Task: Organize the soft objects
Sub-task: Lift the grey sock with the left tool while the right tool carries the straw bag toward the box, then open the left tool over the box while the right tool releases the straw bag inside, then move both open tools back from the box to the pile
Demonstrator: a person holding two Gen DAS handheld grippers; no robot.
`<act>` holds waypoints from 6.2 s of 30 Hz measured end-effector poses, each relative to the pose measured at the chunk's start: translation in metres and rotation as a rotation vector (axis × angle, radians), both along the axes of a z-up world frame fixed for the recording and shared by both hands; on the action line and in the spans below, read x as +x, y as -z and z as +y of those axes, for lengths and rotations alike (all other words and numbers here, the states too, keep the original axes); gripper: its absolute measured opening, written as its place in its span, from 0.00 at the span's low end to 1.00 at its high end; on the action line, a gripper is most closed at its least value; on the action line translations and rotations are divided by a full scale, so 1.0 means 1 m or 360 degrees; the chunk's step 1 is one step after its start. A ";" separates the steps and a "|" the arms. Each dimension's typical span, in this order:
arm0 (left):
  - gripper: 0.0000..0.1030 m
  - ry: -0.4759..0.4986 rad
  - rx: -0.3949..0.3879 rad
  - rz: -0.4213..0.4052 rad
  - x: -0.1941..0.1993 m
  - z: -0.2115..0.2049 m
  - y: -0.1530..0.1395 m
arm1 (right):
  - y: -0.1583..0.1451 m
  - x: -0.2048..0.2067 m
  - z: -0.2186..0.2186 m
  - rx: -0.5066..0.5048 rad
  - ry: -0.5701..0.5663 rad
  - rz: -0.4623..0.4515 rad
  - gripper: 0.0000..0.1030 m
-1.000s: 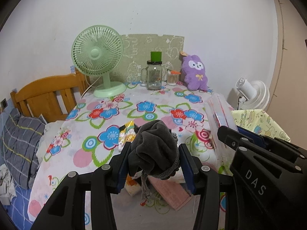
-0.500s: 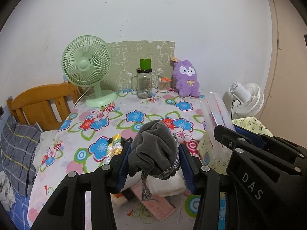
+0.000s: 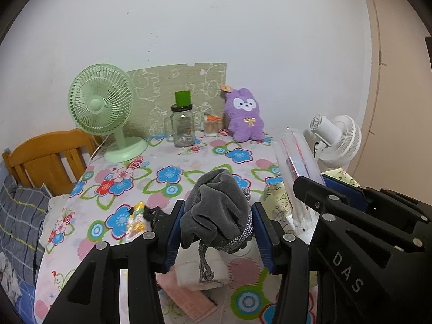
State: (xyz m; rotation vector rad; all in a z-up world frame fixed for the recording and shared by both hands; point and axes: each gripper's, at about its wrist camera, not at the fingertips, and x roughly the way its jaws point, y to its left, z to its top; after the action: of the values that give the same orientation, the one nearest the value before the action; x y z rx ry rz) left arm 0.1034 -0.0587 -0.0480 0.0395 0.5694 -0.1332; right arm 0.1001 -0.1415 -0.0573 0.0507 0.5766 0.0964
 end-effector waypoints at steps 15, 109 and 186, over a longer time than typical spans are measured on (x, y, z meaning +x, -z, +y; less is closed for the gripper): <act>0.48 0.0130 0.0040 -0.0015 0.013 -0.047 -0.001 | -0.004 0.004 -0.042 -0.0031 0.0089 -0.0024 0.20; 1.00 0.0355 0.0049 0.0117 -0.005 -0.070 -0.003 | -0.005 -0.023 -0.061 -0.0122 0.0252 -0.0011 0.95; 0.74 0.0046 0.0047 0.0364 0.023 0.091 0.065 | 0.065 0.033 0.103 -0.0159 -0.0228 0.0312 0.95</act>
State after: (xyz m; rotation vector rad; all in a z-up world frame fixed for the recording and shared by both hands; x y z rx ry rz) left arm 0.1260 0.0328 -0.1134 0.0615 0.7993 -0.1587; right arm 0.1328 -0.0382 -0.1226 -0.0792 0.7799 0.2032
